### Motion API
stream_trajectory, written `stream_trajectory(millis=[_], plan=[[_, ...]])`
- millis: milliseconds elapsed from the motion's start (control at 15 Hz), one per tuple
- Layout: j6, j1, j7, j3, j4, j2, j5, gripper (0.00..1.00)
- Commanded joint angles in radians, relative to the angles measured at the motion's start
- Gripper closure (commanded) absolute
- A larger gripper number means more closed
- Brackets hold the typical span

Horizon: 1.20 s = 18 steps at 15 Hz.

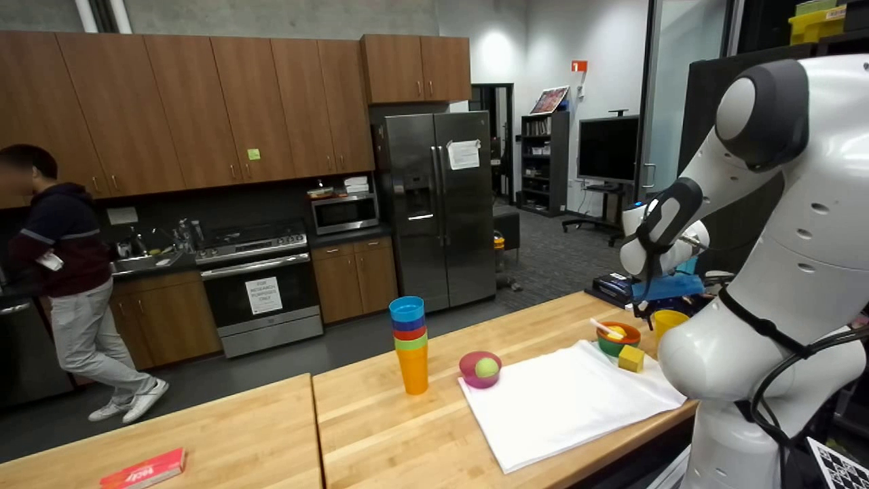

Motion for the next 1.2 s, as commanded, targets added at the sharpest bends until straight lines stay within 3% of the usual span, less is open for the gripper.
stream_trajectory(millis=[0, 400, 1133], plan=[[0.128, -0.024, 0.107, -0.001, -0.018, 0.050, -0.042, 0.00], [0.255, -0.019, 0.244, -0.007, -0.013, 0.155, -0.105, 0.00], [0.384, 0.081, 0.276, -0.019, -0.016, 0.251, -0.078, 0.00]])
